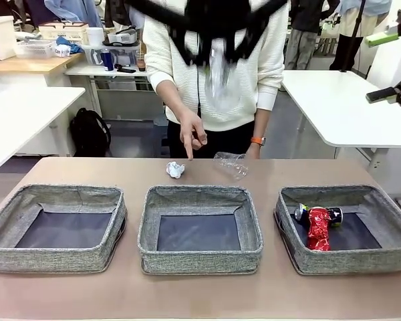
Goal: Sort the waste into the appropriate baskets.
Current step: Place the picked waste into the Fabric basket indicated by the person.
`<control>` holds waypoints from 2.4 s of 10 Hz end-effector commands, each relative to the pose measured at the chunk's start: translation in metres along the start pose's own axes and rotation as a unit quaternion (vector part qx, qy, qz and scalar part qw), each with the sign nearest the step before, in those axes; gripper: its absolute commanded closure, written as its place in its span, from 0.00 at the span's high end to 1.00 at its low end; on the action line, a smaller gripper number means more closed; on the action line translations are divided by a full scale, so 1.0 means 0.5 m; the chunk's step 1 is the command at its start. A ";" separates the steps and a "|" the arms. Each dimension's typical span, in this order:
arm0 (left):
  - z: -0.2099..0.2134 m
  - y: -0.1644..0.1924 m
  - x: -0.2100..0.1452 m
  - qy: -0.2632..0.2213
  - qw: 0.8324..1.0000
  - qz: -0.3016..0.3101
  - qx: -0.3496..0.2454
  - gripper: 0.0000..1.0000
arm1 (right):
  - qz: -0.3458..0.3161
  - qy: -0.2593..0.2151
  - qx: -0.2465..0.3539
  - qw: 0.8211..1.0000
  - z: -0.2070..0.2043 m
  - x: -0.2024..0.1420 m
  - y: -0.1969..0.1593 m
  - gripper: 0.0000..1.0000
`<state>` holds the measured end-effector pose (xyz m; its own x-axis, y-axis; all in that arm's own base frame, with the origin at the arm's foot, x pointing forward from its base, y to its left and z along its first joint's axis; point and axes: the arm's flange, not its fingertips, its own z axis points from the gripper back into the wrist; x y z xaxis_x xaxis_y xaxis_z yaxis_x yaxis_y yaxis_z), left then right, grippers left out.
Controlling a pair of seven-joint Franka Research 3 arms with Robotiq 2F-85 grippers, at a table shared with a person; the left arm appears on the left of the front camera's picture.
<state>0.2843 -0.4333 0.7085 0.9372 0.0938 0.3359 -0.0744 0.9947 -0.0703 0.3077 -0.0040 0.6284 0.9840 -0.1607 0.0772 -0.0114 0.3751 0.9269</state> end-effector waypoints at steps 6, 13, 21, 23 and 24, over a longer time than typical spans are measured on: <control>-0.421 0.104 -0.102 0.092 0.991 -0.096 -0.016 0.22 | 0.007 0.003 0.009 1.000 0.006 0.005 0.004 1.00; -0.460 0.093 -0.091 0.052 0.997 -0.055 -0.017 0.22 | 0.007 0.003 0.009 1.000 0.006 0.005 0.004 1.00; -0.448 0.097 -0.084 0.046 0.996 -0.063 -0.032 1.00 | 0.007 0.003 0.009 1.000 0.006 0.005 0.004 1.00; -0.448 0.099 -0.083 0.045 0.996 -0.068 -0.030 1.00 | 0.007 0.003 0.009 1.000 0.006 0.005 0.004 1.00; -0.442 0.102 -0.080 0.052 0.995 -0.073 -0.036 1.00 | 0.007 0.003 0.009 1.000 0.006 0.005 0.004 1.00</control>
<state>0.3175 -0.4031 0.4786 0.9690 -0.0471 0.2427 0.0689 0.9942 -0.0824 0.3085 -0.0044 0.6294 0.9838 -0.1610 0.0782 -0.0122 0.3753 0.9268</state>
